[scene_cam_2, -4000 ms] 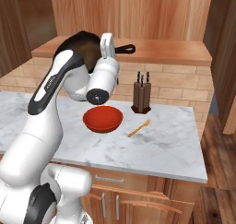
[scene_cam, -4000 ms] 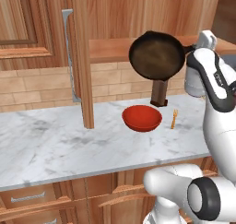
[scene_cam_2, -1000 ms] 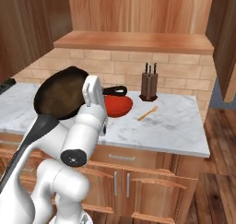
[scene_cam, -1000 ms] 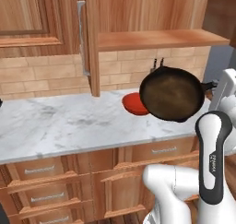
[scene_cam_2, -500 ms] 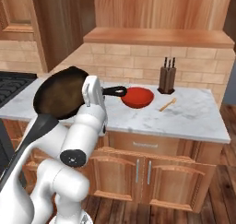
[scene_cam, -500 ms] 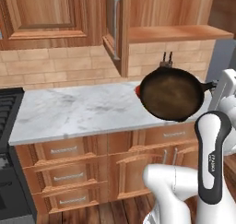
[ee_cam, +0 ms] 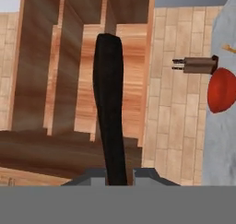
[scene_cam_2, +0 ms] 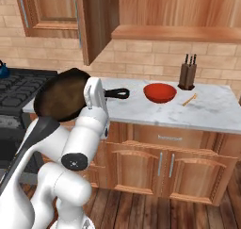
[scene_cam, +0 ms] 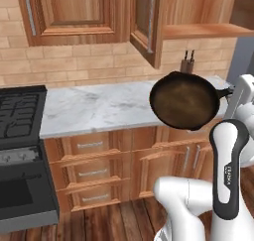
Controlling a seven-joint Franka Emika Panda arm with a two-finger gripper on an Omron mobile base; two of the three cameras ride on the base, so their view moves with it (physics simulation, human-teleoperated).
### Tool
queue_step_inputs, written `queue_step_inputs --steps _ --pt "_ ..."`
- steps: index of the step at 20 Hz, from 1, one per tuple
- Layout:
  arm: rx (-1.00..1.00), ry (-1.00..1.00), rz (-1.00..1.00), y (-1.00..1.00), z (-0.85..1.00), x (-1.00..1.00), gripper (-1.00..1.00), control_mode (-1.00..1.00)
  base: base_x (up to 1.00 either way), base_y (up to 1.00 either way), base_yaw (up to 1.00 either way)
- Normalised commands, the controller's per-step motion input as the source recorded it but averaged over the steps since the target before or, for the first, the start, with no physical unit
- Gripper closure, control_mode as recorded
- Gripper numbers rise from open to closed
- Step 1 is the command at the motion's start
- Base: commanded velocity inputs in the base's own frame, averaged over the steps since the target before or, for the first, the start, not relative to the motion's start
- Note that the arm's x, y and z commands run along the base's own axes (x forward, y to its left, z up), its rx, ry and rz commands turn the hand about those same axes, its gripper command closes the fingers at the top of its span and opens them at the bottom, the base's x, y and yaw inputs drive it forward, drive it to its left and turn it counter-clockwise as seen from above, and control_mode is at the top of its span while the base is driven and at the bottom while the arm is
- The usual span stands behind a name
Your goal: Pick the pan from the cabinet and place it on the stove. Then turn on the stove burner for the pan.
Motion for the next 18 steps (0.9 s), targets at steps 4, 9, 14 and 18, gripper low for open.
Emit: queue_step_inputs --steps 4,9,14,18 --pt "0.0 0.0 0.0 0.0 0.0 0.0 1.0 1.0 -0.47 0.57 0.0" --pt "0.0 0.0 0.0 0.0 0.0 0.0 1.0 1.0 -0.3 0.83 0.0" --pt "0.0 0.0 0.0 0.0 0.0 0.0 1.0 1.0 -0.04 1.0 0.0" --pt "0.0 0.0 0.0 0.0 0.0 0.0 1.0 1.0 0.0 1.0 0.0"
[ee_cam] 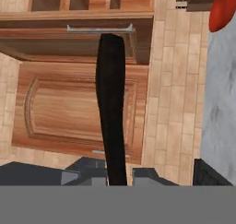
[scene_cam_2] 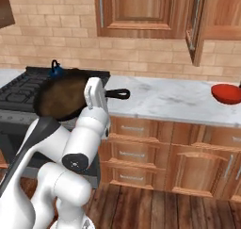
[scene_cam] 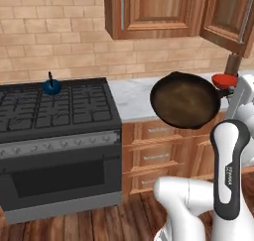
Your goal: Pick the pan from the cabinet and place it on the stove. Then turn on the stove burner for the pan.
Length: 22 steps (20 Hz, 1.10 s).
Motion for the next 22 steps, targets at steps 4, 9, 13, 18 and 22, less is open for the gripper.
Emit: queue_step_inputs --steps 4,9,13,18,22 --pt "0.0 0.0 0.0 0.0 0.0 0.0 1.0 1.0 0.08 1.0 0.0" --pt "0.0 0.0 0.0 0.0 0.0 0.0 1.0 1.0 0.35 0.96 0.0" --pt "0.0 0.0 0.0 0.0 0.0 0.0 1.0 1.0 0.55 0.74 0.0" --pt "0.0 0.0 0.0 0.0 0.0 0.0 1.0 1.0 0.52 0.44 0.0" --pt "0.0 0.0 0.0 0.0 0.0 0.0 1.0 1.0 0.43 0.39 0.0"
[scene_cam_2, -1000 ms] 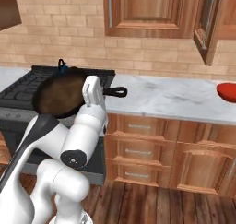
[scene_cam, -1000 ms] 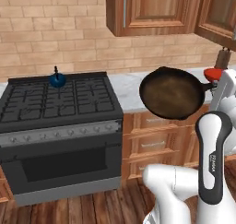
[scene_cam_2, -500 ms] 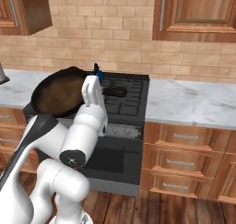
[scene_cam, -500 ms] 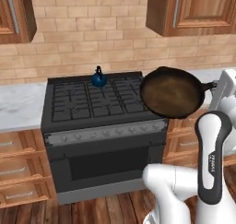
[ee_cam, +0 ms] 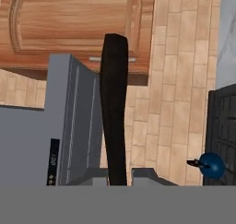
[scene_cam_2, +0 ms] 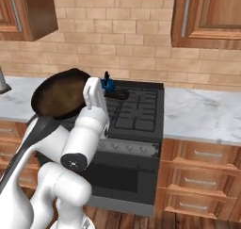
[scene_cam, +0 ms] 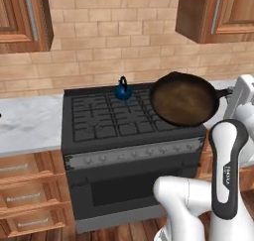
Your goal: Pick the pan from the cabinet and place it on the stove. Then turn on the stove burner for the pan.
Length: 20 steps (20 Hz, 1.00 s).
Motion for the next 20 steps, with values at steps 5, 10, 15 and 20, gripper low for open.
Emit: queue_step_inputs --steps 5,10,15,20 --pt "0.0 0.0 0.0 0.0 0.0 0.0 1.0 1.0 0.47 0.53 0.0" --pt "0.0 0.0 0.0 0.0 0.0 0.0 1.0 1.0 0.47 0.55 0.0" --pt "0.0 0.0 0.0 0.0 0.0 0.0 1.0 1.0 0.36 0.18 0.01" --pt "0.0 0.0 0.0 0.0 0.0 0.0 1.0 1.0 0.31 0.0 0.02"
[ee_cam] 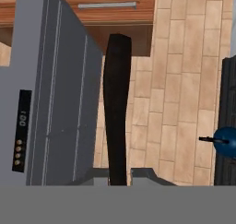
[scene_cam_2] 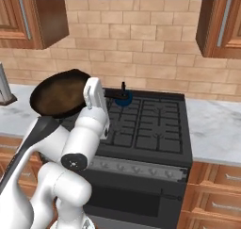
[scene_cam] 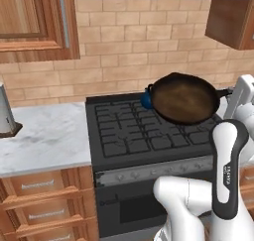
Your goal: Pick the pan from the cabinet and place it on the stove. Then turn on the stove burner for the pan.
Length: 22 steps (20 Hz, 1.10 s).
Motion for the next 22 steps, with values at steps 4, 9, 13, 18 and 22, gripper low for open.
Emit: queue_step_inputs --steps 4,9,13,18,22 --pt "0.0 0.0 0.0 0.0 0.0 0.0 1.0 1.0 0.42 0.02 0.02" --pt "0.0 0.0 0.0 0.0 0.0 0.0 1.0 1.0 0.38 0.02 0.03" --pt "0.0 0.0 0.0 0.0 0.0 0.0 1.0 1.0 0.36 0.05 0.03" --pt "0.0 0.0 0.0 0.0 0.0 0.0 1.0 1.0 0.34 0.1 0.03" --pt "0.0 0.0 0.0 0.0 0.0 0.0 1.0 1.0 0.32 0.11 0.02"
